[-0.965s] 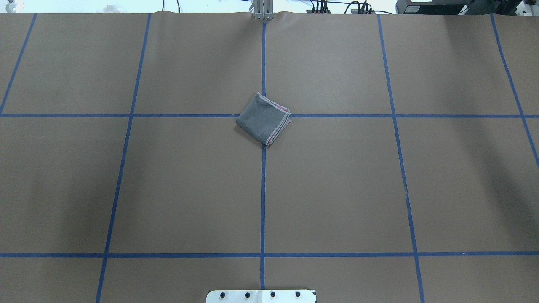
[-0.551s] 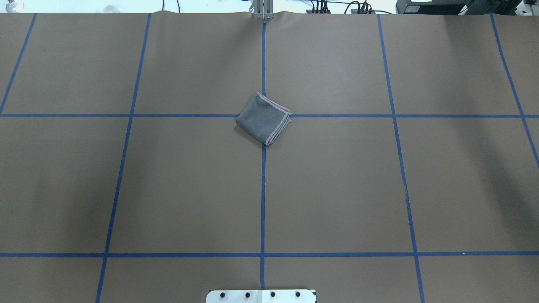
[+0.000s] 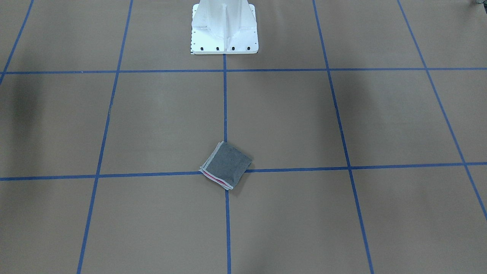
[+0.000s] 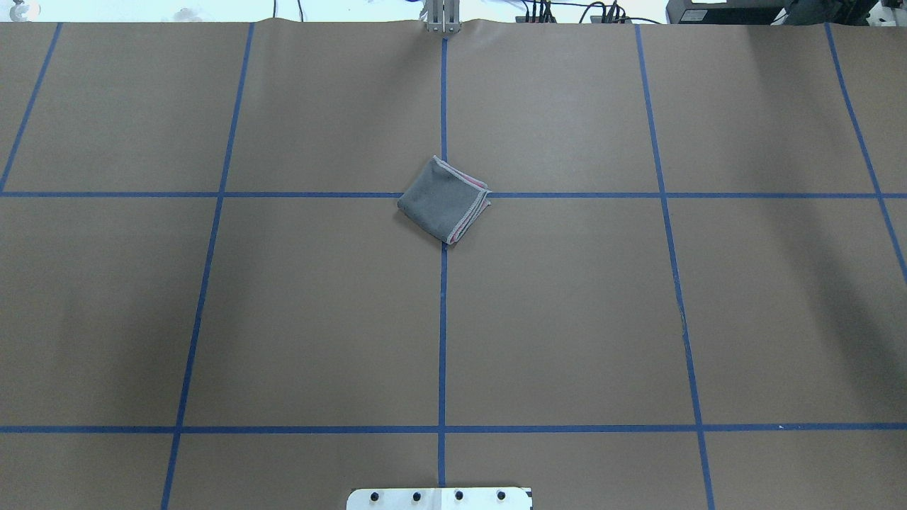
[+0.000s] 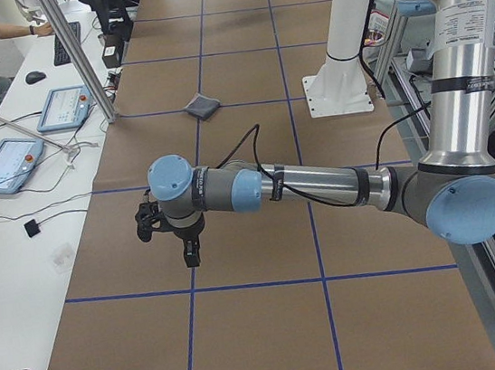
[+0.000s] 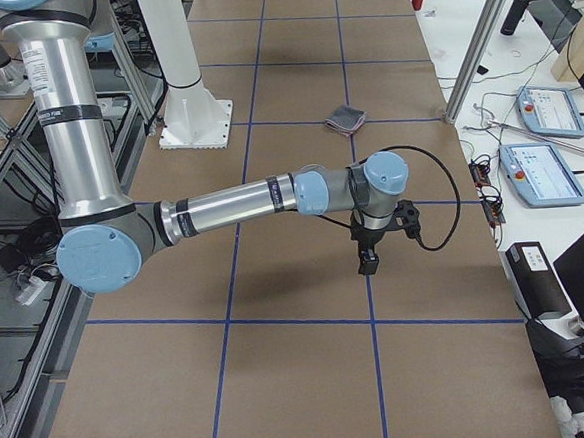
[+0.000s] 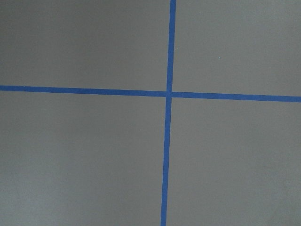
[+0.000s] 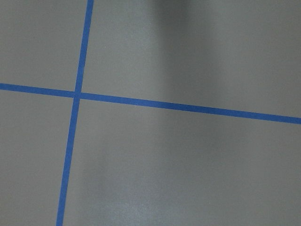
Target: Fold towel twice with both arms
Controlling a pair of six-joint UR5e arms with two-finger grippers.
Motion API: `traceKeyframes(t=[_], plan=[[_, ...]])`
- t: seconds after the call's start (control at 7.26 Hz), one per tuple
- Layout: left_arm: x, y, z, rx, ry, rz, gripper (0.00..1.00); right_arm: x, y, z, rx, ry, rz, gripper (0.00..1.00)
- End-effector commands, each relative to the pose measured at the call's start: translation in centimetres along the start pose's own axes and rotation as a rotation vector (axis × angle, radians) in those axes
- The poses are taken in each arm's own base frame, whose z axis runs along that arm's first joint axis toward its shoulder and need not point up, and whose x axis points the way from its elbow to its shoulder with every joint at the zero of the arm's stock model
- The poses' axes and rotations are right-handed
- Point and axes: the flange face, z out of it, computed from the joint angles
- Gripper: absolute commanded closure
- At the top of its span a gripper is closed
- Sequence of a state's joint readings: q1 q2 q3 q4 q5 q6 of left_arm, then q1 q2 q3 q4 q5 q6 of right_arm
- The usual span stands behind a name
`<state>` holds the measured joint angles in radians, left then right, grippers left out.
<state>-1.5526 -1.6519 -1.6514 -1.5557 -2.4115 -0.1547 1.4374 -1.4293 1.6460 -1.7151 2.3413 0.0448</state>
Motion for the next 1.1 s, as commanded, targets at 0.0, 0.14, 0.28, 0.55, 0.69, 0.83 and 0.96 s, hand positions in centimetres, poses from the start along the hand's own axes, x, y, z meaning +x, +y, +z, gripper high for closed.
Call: traceKeyframes(t=[0.0, 0.14, 0.28, 0.55, 0.69, 0.83, 0.96], plan=[[-0.19, 0.12, 0.16, -0.003, 0.000, 0.000, 0.00, 0.32, 0.06, 0.21, -0.002, 0.001, 0.009, 0.00], [-0.19, 0.12, 0.16, -0.003, 0.000, -0.002, 0.00, 0.17, -0.01, 0.16, -0.001, 0.002, 0.009, 0.00], [-0.43, 0.25, 0.36, -0.007, -0.001, -0.006, 0.00, 0.18, 0.06, 0.05, 0.001, 0.002, 0.010, 0.00], [-0.56, 0.32, 0.68, -0.013, -0.002, -0.007, 0.00, 0.39, 0.19, 0.38, -0.006, 0.002, 0.016, 0.00], [-0.72, 0.26, 0.94, -0.018, -0.002, -0.011, 0.00, 0.27, 0.19, 0.27, -0.004, 0.001, 0.014, 0.00], [-0.66, 0.25, 0.88, -0.016, -0.002, -0.010, 0.00, 0.33, 0.18, 0.32, -0.003, 0.002, 0.014, 0.00], [-0.60, 0.25, 0.83, -0.015, -0.002, -0.009, 0.00, 0.38, 0.18, 0.37, -0.005, 0.002, 0.015, 0.00]])
